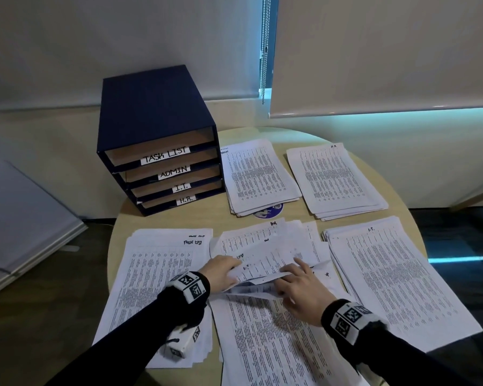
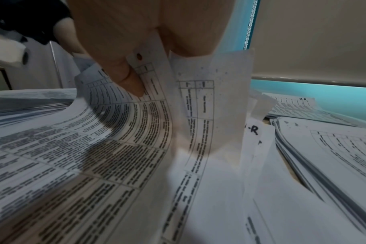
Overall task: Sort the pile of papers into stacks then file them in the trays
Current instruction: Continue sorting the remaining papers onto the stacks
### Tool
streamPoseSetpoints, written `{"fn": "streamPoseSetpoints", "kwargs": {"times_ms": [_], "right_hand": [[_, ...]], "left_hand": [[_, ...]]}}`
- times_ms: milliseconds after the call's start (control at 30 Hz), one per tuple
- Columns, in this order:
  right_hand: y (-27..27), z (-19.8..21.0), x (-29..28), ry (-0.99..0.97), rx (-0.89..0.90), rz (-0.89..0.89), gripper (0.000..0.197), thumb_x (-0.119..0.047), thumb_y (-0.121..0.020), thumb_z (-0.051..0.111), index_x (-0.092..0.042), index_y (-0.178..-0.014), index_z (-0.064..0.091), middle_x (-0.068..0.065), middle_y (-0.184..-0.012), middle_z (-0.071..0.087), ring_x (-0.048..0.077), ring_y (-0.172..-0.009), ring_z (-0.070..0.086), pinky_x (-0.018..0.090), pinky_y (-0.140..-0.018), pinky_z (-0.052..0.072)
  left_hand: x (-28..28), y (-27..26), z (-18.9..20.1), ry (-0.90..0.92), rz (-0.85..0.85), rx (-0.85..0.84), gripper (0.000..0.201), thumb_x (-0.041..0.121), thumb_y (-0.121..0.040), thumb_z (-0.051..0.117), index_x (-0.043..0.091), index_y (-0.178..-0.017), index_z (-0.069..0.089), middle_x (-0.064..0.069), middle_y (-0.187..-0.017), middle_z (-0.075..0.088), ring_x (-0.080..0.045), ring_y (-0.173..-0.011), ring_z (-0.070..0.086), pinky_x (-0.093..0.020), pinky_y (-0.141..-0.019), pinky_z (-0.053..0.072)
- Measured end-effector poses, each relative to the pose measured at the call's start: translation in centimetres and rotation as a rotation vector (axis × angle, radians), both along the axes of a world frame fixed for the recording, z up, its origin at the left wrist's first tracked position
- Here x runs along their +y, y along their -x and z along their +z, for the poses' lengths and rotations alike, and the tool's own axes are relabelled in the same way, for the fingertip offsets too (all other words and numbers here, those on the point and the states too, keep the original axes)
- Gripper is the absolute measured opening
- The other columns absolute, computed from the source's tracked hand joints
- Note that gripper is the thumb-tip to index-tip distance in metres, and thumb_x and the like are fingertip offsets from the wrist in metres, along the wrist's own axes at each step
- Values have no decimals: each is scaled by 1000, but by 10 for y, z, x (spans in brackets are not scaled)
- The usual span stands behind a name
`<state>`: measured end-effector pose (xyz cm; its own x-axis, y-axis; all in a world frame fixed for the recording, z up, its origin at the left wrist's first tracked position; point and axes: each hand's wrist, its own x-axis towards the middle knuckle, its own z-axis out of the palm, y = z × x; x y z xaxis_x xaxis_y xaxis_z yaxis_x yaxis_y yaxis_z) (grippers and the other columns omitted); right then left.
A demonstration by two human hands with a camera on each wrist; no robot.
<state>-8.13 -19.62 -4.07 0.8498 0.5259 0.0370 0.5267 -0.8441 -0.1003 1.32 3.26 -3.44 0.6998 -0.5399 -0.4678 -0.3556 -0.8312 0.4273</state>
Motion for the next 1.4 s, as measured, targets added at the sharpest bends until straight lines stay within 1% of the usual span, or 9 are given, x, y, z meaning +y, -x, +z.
{"fn": "streamPoseSetpoints", "kwargs": {"times_ms": [167,467,600,800,933,1000,1100,1267,1400], "right_hand": [[-4,1,1,-17,10,-23,29,-23,-49,71,-29,-71,54,-17,-72,62,16,-89,62,46,-92,47],[-5,1,1,-29,35,-32,30,-23,-49,73,-31,-71,55,-18,-72,62,14,-87,61,42,-90,49],[-9,1,0,-56,66,-36,35,-17,-46,75,-31,-71,54,-17,-71,61,12,-84,55,27,-86,42],[-19,4,-7,-41,118,-60,32,-8,-62,81,-29,-74,60,-13,-81,68,15,-91,60,38,-86,54],[-21,15,0,111,84,-141,37,-19,-43,89,-35,-60,60,-16,-79,70,15,-106,64,66,-104,29],[-21,16,1,110,66,-198,39,-16,-41,88,-35,-57,57,-16,-73,70,19,-115,61,62,-107,8],[-17,13,-5,110,51,-243,41,-14,-41,88,-34,-58,56,-21,-64,67,20,-117,60,61,-107,4],[-12,14,-30,-81,215,-352,20,-13,-82,63,-31,-90,63,-20,-96,66,8,-122,48,50,-113,-14],[-9,27,-48,-251,285,-469,16,-15,-90,54,-26,-98,62,-17,-93,60,6,-113,45,45,-116,-1]], "left_hand": [[1,-2,-2,15,167,-139,29,26,-87,65,24,-115,57,-5,-109,66,-23,-95,62,-29,-79,49],[2,2,2,97,252,-23,41,15,-79,73,26,-101,40,5,-110,45,-11,-102,53,-29,-85,49],[-6,-2,11,-29,48,41,10,17,-92,59,7,-95,58,-13,-99,60,-34,-102,58,-33,-78,43],[-11,-13,39,112,28,-423,18,23,-101,42,17,-105,58,6,-107,58,-12,-98,54,-25,-96,43],[-4,-40,75,205,87,-578,23,21,-99,46,21,-120,57,7,-105,58,-12,-84,56,-22,-77,48],[5,-56,96,281,112,-637,17,17,-98,49,17,-110,61,9,-93,53,-12,-76,53,-19,-67,40],[22,-75,126,436,222,-687,13,8,-97,49,8,-101,61,5,-95,53,-14,-82,52,-21,-71,37],[47,-93,142,668,600,-589,15,3,-97,47,9,-104,58,0,-110,58,-14,-102,51,-20,-84,35],[55,-104,123,753,688,-291,23,13,-100,47,13,-122,56,-2,-125,57,-17,-113,52,-27,-93,40]]}}
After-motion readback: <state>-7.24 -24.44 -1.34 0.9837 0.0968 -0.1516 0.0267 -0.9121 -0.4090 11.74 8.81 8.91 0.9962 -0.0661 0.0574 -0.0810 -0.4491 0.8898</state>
